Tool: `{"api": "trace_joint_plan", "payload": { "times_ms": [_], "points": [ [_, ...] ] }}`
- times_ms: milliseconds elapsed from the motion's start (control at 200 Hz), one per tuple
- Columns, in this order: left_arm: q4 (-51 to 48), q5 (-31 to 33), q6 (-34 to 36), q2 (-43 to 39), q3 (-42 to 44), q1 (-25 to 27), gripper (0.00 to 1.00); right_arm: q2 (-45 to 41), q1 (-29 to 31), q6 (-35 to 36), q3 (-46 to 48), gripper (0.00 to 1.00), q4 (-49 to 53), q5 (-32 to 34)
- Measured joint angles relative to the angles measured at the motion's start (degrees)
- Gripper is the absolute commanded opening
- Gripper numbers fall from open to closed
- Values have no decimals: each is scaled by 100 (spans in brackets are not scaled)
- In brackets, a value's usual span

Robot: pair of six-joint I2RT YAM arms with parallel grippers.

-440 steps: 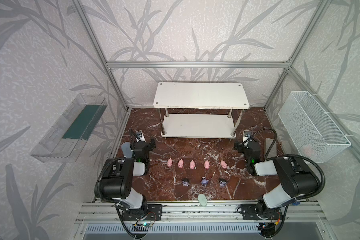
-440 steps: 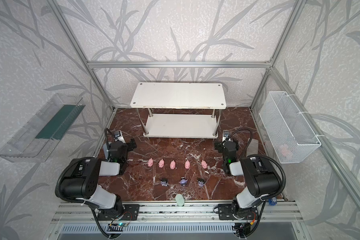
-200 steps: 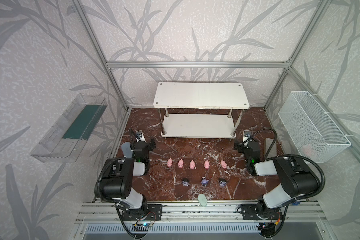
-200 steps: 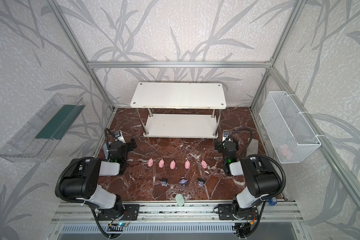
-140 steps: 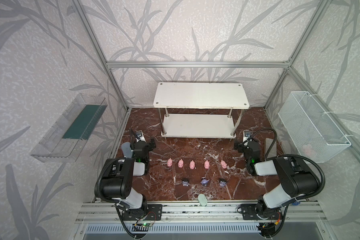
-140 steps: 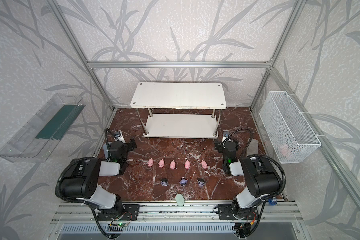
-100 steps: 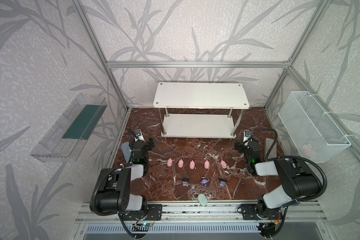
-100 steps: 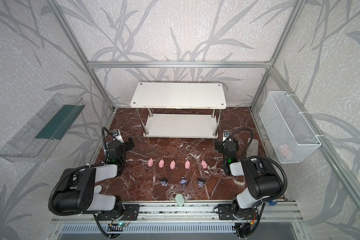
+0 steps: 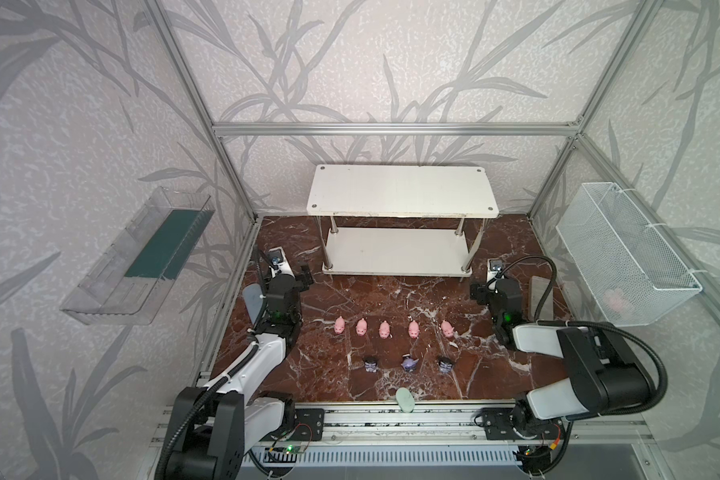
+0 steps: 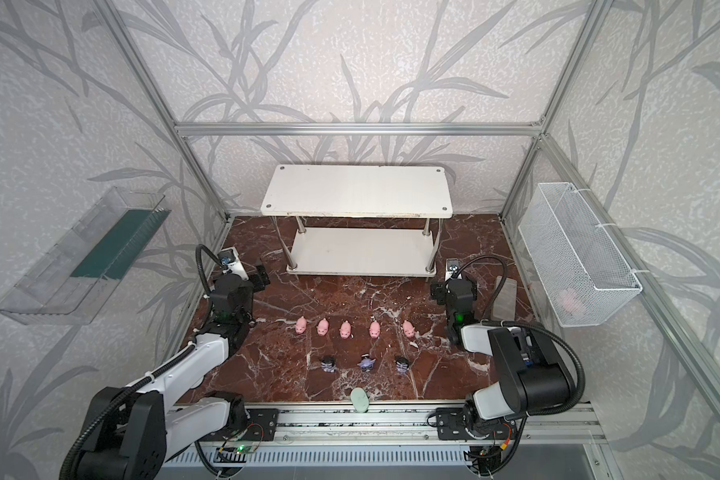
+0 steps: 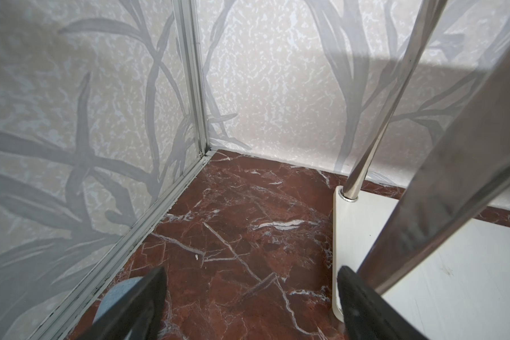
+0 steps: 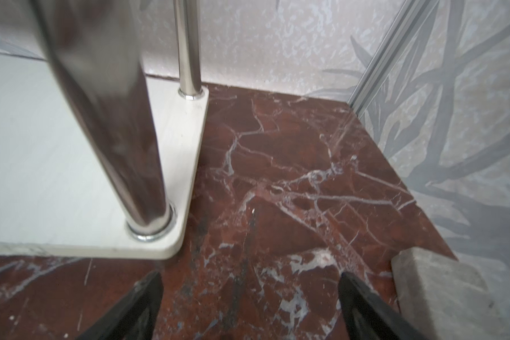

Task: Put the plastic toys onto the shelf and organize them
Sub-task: 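Raise both arms and move the right gripper toward the black-purple figurines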

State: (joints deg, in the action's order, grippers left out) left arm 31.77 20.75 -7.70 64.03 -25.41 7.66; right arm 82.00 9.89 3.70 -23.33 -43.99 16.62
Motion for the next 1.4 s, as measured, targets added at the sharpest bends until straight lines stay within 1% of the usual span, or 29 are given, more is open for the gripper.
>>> {"api": "trace_joint_plan", "payload": {
  "times_ms": [145, 290, 410, 500, 665, 825, 930, 1125, 1399],
  "points": [
    [-424, 238, -240, -79, 0, 225, 88, -817, 109, -81, -59, 93, 256, 96],
    [-1091, 466, -634, -546, 2, 361, 88, -1744, 313, -400, -28, 92, 1054, 264],
    [-1812, 669, -1023, -1178, -2, 466, 88, -2540, 638, -623, -33, 92, 1961, 409],
    [-2413, 719, -1386, -1613, -17, 522, 88, -3134, 807, -833, -63, 92, 2830, 415],
    [-3407, 601, -1930, -2275, -131, 549, 88, -4146, 949, -1373, -129, 91, 4306, 308],
    [-4037, 328, -2210, -2509, -369, 557, 87, -4767, 1259, -1932, -144, 90, 5445, 0],
    [-4321, 157, -2321, -2551, -468, 588, 87, -4942, 1746, -2197, -223, 90, 6105, -168],
    [-4769, -50, -2474, -2553, -597, 667, 87, -5193, 2975, -2621, -455, 90, 7154, -201],
    [-4833, -138, -2535, -2533, -660, 826, 87, -5252, 4286, -3254, -553, 91, 8214, -136]
  ]
}}
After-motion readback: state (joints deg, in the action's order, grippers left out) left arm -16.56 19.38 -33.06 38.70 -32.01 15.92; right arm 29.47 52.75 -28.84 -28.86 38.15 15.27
